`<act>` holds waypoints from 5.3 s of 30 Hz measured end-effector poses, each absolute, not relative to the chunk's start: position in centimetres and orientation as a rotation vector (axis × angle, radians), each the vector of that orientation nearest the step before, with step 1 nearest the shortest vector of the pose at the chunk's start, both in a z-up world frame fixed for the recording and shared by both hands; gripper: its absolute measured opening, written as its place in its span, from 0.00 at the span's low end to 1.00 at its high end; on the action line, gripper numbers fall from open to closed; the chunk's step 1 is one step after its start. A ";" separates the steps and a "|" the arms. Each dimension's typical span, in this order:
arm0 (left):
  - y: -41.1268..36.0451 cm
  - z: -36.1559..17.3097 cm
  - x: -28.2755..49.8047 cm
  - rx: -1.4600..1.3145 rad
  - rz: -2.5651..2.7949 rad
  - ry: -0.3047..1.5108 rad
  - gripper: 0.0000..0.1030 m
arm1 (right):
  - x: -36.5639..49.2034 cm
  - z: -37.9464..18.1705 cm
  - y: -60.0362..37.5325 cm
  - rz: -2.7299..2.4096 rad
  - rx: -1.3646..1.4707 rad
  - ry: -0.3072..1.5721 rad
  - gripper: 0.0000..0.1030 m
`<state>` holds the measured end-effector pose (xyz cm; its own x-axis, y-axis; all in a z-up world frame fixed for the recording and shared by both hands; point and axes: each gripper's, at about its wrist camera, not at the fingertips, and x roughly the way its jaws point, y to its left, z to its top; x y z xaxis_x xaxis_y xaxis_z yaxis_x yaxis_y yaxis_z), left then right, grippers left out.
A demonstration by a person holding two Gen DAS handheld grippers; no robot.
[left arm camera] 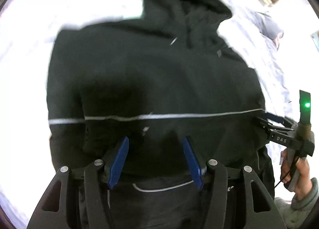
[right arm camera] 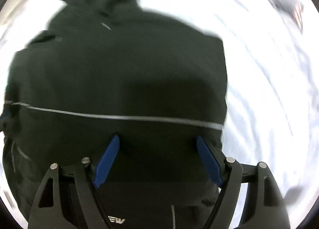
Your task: Fold large clothes
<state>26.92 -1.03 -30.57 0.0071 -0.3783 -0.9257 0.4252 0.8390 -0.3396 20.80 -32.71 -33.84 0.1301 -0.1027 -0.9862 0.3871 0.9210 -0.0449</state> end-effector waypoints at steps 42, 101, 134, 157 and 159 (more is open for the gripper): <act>-13.5 -28.1 57.0 -0.116 -0.626 1.176 0.12 | 47.4 -30.6 -44.0 -0.251 0.406 1.047 0.11; -16.6 -27.3 59.7 -0.065 -0.805 1.216 0.55 | 49.7 -34.5 -48.6 -0.063 0.536 1.065 0.63; -20.8 -30.3 61.3 -0.023 -0.983 1.340 0.27 | 57.1 -33.4 -42.8 0.378 0.363 1.128 0.22; -8.2 -16.9 32.0 0.206 -1.026 1.130 0.26 | 28.2 -21.2 -27.4 0.281 -0.037 0.988 0.20; -7.0 -18.8 29.1 0.228 -1.004 1.180 0.26 | 26.3 -23.2 -26.7 0.284 -0.011 1.047 0.21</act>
<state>29.15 -6.95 -18.77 0.0256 -0.5318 -0.8465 0.7503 0.5698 -0.3353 26.35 -26.68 -23.22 0.4671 0.2258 -0.8549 -0.2366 0.9635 0.1252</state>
